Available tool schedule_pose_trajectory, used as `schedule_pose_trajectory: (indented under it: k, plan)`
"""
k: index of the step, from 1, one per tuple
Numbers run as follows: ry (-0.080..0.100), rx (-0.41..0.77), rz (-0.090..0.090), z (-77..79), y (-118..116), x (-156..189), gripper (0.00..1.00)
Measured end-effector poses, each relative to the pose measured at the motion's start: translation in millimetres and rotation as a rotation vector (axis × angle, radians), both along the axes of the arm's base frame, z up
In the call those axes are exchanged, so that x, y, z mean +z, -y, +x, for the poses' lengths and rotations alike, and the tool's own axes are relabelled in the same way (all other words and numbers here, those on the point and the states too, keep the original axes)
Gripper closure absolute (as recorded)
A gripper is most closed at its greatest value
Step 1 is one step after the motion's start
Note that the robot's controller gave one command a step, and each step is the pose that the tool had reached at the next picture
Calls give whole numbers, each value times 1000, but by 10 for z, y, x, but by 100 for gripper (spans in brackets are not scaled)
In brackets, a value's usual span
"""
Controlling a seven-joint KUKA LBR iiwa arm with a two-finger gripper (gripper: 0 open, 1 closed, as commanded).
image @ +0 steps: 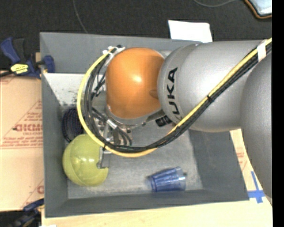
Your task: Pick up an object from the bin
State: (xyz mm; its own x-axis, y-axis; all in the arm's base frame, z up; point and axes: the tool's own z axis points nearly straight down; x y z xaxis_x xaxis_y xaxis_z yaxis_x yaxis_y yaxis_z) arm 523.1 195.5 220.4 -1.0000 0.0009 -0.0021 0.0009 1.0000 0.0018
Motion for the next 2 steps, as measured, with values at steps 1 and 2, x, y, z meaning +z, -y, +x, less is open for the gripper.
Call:
schedule_pose_trajectory:
  k: [1, 2]
  plan:
    - [1, -4, 2, -451, 114, -1370, 0]
    - [19, 63, 6, -480, 46, -634, 0]
